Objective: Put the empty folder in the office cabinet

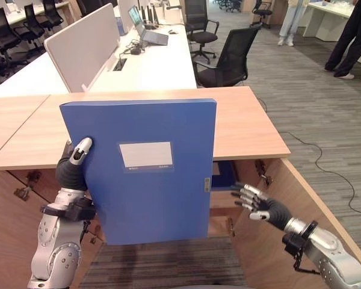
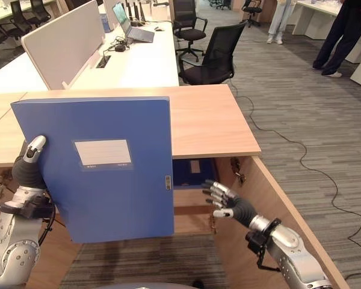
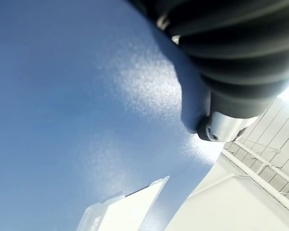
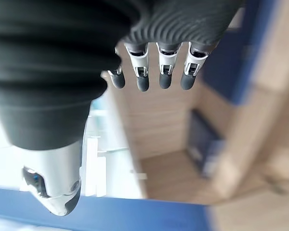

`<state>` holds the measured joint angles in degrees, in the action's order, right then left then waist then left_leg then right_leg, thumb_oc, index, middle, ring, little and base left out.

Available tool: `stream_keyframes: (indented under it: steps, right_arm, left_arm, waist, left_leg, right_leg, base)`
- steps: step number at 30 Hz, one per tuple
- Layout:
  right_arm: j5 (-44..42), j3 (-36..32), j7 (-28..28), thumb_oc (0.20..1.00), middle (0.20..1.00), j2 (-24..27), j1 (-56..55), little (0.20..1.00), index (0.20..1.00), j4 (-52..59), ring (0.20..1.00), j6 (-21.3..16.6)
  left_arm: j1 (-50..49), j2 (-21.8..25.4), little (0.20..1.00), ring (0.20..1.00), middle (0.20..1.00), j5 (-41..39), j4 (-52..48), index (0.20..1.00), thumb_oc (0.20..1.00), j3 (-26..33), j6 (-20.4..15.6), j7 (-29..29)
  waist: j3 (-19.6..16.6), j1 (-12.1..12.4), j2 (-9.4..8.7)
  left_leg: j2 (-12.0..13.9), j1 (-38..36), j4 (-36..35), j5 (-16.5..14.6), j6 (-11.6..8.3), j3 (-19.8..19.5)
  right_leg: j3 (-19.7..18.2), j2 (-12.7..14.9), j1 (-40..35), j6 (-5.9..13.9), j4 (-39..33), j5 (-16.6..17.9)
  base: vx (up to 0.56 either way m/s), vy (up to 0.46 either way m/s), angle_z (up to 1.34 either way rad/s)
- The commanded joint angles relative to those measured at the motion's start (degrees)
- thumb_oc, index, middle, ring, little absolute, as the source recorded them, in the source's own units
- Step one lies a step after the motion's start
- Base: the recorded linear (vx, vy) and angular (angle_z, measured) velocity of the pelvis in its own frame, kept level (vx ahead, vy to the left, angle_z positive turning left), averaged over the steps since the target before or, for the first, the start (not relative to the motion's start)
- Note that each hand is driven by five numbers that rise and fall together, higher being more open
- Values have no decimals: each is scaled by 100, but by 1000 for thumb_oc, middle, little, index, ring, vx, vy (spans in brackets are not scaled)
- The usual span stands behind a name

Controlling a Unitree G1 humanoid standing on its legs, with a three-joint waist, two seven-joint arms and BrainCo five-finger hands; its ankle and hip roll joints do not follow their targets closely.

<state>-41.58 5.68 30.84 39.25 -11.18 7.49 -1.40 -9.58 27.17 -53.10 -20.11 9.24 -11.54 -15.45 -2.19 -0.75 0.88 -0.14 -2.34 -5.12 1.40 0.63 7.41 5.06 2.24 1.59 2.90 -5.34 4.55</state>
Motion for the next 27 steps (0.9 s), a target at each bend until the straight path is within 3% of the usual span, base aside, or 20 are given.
stream_keyframes:
  steps: [1,6,11,18,27]
  right_arm:
    - [-524,-133,-193,1000,1000,-271,427,1000,1000,226,1000,-494]
    - [-685,-82,-279,1000,1000,-406,654,1000,1000,701,1000,-571]
    - [-703,398,-275,1000,1000,-614,865,1000,1000,732,1000,-523]
    - [-734,1260,-355,1000,1000,-1092,1255,1000,1000,461,1000,-500]
    - [-470,1803,-721,1000,1000,-1548,1742,1000,1000,-17,1000,-742]
  left_arm:
    - [171,158,200,200,200,-80,141,200,200,204,-384,51]
    - [192,160,200,200,200,-49,117,200,200,151,-383,124]
    - [376,134,200,200,200,325,66,200,200,-14,-454,317]
    - [922,-46,200,200,200,999,144,200,200,-545,-544,654]
    - [1403,-233,200,200,200,1049,53,200,200,-1209,-496,668]
  waist:
    - [-307,-12,-345]
    - [-318,3,-352]
    - [-317,30,-366]
    - [-308,46,-382]
    - [-294,47,-391]
  left_leg:
    - [-217,69,12,-390,-9,-395]
    - [-215,61,12,-398,-6,-399]
    - [-217,60,12,-398,-5,-408]
    - [-210,48,12,-405,-11,-393]
    - [-208,34,12,-414,1,-393]
  right_leg:
    - [-37,54,-143,260,77,-351]
    - [-41,52,-141,255,80,-345]
    - [-44,54,-150,246,75,-346]
    - [-58,55,-157,230,65,-350]
    - [-77,48,-170,214,64,-355]
  base:
    - [0,0,0]
    - [1,-1,-1]
    - [0,0,0]
    - [0,0,0]
    - [-1,-1,-2]
